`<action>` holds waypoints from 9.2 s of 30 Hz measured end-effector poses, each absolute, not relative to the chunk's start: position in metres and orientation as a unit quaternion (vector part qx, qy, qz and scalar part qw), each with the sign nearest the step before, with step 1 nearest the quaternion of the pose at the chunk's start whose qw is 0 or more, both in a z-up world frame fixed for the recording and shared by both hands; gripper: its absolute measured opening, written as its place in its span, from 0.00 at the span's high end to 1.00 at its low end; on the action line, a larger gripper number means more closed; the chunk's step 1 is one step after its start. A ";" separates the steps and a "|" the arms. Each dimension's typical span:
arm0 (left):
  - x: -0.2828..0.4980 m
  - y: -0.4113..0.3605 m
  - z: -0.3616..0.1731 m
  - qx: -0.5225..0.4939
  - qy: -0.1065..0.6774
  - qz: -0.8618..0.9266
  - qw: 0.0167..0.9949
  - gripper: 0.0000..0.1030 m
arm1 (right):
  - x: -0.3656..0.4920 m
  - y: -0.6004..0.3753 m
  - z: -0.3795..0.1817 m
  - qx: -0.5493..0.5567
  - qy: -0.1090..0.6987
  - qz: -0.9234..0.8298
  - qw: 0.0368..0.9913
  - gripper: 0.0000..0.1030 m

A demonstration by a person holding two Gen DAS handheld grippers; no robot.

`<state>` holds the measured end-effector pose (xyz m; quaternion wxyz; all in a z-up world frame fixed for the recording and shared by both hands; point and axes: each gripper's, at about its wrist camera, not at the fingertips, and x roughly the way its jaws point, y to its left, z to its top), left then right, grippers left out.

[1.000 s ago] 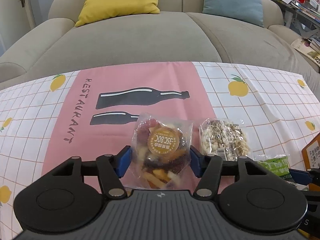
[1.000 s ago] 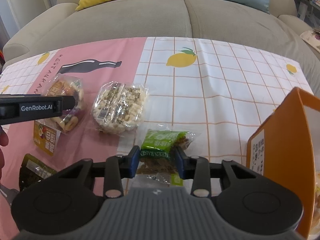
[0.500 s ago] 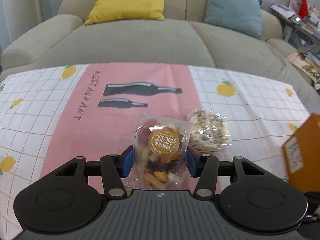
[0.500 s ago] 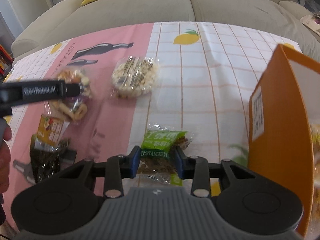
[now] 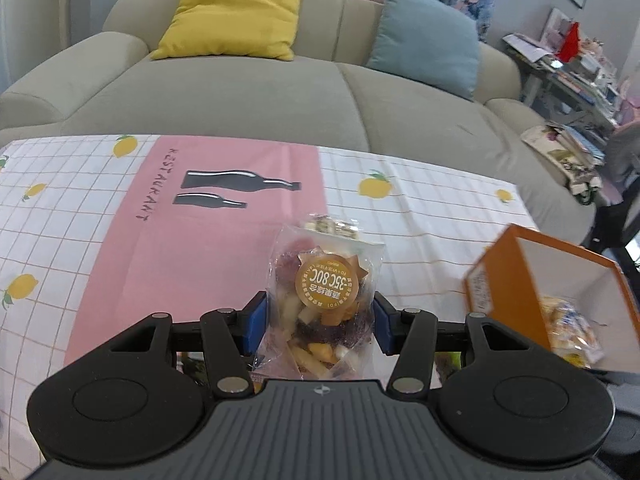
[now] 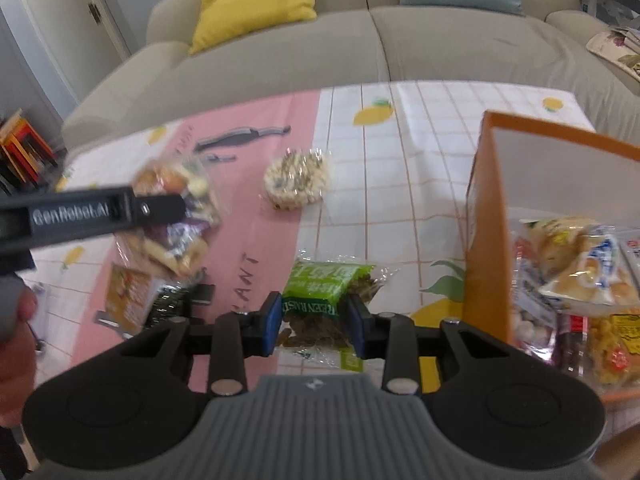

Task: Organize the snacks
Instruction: 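Carry the fruit-nut cup and raisin pack over the orange box, then lower both packs into the box and open both tools, then withdraw both tools from the box back toward the table, then grasp the dark green seaweed bag with the left tool while the right tool grasps the clear puffed rice pack, then lift both packs and carry them over the orange box, then lower both packs into the orange box and open both tools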

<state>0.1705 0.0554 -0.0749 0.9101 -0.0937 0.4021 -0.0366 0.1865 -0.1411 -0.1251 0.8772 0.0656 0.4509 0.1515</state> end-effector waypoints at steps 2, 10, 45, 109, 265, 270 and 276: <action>0.163 0.050 -0.067 -0.101 0.401 -0.046 0.909 0.42 | 0.177 -0.151 -0.114 0.076 0.440 0.153 0.881 0.68; 0.146 0.015 -0.032 -0.097 0.384 -0.093 0.914 0.42 | 0.148 -0.204 -0.077 0.109 0.400 0.144 0.898 0.68; 0.216 -0.224 -0.068 0.033 0.462 -0.306 0.832 0.42 | 0.189 -0.402 -0.092 0.021 0.468 -0.012 0.883 0.67; 0.169 -0.174 -0.001 0.071 0.415 -0.241 0.874 0.21 | 0.156 -0.368 -0.072 0.043 0.458 -0.107 0.881 0.21; 0.190 -0.094 -0.035 -0.124 0.416 -0.228 0.871 0.52 | 0.157 -0.287 -0.073 0.019 0.415 0.054 0.908 0.27; 0.200 -0.136 -0.047 -0.089 0.456 -0.262 0.846 0.52 | 0.156 -0.317 -0.082 0.010 0.439 0.033 0.898 0.27; 0.210 -0.168 -0.065 -0.044 0.494 -0.278 0.823 0.52 | 0.159 -0.333 -0.097 -0.003 0.469 0.022 0.883 0.27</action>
